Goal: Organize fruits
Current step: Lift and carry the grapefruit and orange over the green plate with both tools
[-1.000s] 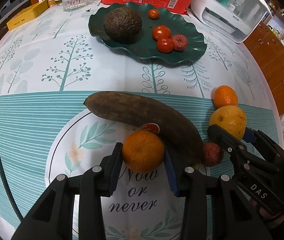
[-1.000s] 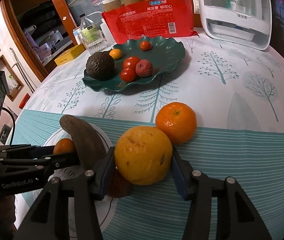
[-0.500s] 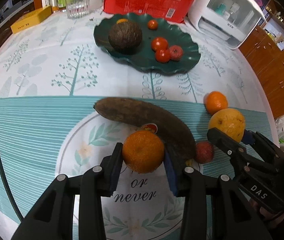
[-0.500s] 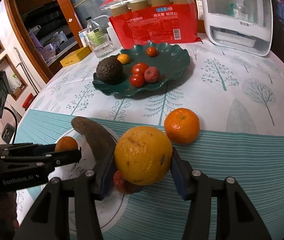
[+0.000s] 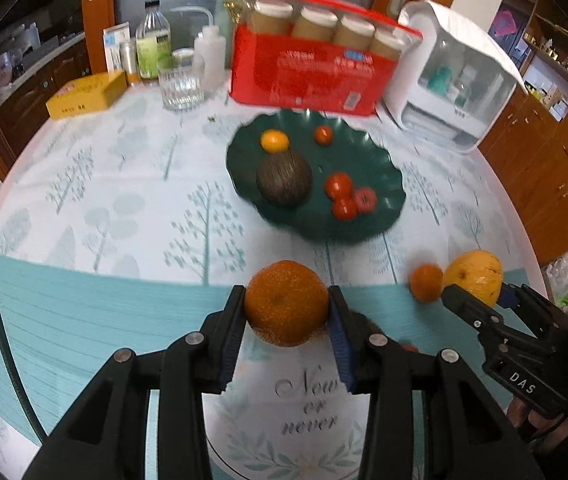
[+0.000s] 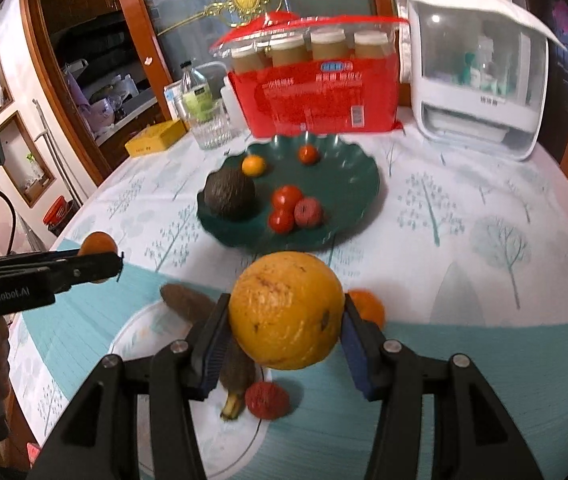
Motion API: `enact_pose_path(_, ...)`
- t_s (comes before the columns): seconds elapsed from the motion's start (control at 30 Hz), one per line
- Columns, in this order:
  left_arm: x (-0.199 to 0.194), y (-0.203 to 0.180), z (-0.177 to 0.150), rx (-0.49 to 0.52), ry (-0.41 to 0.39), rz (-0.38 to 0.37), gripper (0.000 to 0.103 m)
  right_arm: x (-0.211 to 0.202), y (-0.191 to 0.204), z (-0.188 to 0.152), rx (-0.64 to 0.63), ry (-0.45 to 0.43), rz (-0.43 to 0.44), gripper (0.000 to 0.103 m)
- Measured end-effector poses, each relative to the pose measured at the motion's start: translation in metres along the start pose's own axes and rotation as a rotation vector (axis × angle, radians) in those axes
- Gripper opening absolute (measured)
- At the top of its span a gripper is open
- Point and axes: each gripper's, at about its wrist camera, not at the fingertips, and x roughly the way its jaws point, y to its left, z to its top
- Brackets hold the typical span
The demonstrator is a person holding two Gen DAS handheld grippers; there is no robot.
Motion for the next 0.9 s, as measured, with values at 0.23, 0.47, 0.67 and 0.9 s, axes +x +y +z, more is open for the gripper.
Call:
enact_pose_path(0.23,-0.004,0.016,0.039,0.013,-0.05,0.024,0.038,0.001,-0.001,0.032,-0.007,-0.042,-0.023,0.052)
enact_pose_path(0.47,0.008,0.028,0.08,0.041,-0.088,0.032,0.038,0.014,-0.007,0.061,0.01,-0.077,-0.051,0.052)
enact_pose_path(0.67,0.034,0.032,0.114,0.07,-0.102,0.02,0.038,0.037,-0.015,0.081,0.026,-0.086,-0.076,0.052)
enact_pose_path(0.9,0.075,0.039,0.132,0.058,-0.072,-0.008,0.038,0.066,-0.024,0.095,0.048,-0.078,-0.103,0.052)
